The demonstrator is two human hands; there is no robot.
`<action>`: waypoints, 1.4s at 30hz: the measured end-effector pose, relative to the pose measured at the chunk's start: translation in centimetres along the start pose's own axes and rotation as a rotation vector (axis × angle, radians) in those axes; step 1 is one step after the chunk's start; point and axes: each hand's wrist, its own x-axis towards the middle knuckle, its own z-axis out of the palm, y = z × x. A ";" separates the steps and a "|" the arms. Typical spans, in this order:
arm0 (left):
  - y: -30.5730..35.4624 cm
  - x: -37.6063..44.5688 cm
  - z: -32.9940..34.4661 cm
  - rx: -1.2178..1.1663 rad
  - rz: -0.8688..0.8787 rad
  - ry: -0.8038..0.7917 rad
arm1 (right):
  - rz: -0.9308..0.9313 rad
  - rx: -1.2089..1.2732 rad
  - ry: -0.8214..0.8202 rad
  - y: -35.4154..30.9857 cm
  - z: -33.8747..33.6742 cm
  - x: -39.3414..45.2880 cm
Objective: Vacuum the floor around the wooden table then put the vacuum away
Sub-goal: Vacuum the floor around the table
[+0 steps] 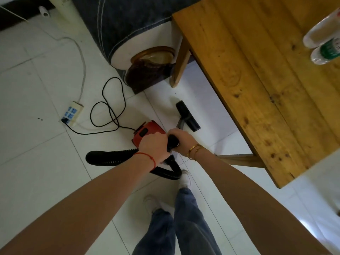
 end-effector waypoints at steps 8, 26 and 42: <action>5.4 5.8 -1.9 0.043 0.082 0.009 | 0.060 0.031 0.050 5.9 -4.9 1.3; 0.8 0.0 -0.4 0.193 0.195 -0.057 | 0.144 0.106 0.098 -0.4 1.2 -2.8; -0.3 -8.4 5.1 0.505 0.445 -0.067 | 0.322 0.301 0.264 -3.4 11.5 -12.2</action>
